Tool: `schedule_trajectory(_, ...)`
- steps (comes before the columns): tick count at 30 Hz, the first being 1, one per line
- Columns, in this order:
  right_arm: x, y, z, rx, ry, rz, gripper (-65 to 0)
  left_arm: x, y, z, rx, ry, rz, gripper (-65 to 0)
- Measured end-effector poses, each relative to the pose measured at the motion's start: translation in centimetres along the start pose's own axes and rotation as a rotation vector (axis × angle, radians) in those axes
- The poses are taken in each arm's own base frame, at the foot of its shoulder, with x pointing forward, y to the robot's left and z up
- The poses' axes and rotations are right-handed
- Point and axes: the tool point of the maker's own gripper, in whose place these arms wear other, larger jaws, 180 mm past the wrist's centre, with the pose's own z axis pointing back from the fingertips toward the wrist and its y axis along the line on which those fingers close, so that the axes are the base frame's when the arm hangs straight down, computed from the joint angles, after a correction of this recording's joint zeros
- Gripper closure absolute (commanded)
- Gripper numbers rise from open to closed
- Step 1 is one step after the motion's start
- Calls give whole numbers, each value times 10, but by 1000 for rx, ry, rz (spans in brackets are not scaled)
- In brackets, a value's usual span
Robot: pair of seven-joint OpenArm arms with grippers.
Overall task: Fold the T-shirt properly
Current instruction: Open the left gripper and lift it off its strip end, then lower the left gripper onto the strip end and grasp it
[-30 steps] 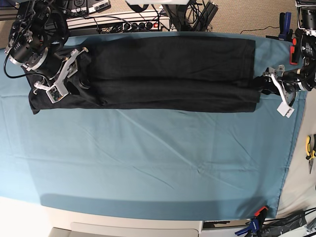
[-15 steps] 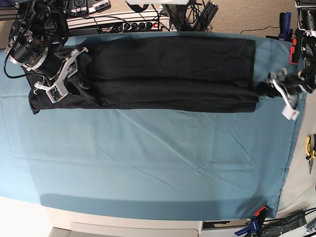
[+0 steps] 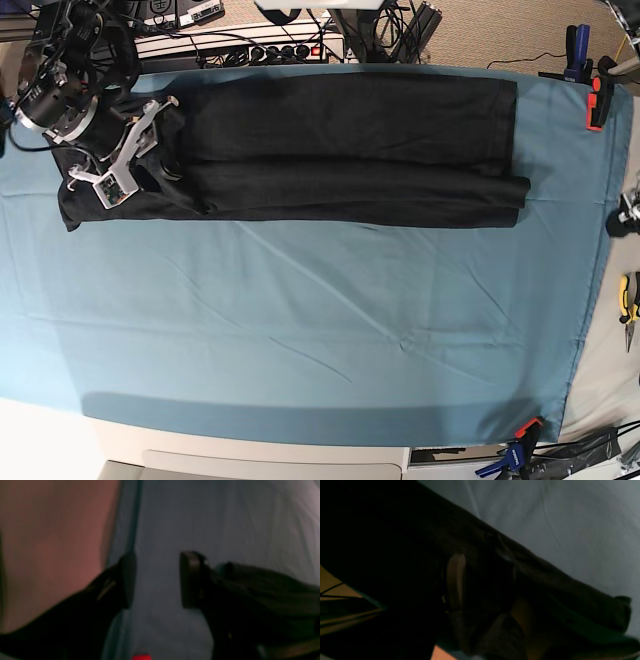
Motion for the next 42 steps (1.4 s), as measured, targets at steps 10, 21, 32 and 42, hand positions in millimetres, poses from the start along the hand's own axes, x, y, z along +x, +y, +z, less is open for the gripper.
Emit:
schedule_trajectory(10,-5,4,-4,-14,4,-28,-221,-5,-20,19,-215,36,-14,-287)
schedule_trajectory(21,-5,3,-4,-16,6,-27,-221,-86,-34,8,-306,271,-43,-287)
schedule_trajectory(32,-11,3,-3,-28,24,-23,-221,-108,-55,-9,-378,267,15,-287)
schedule_trajectory(42,-11,3,-3,-28,24,-23,-221,-102,-78,-25,-440,207,46,-287)
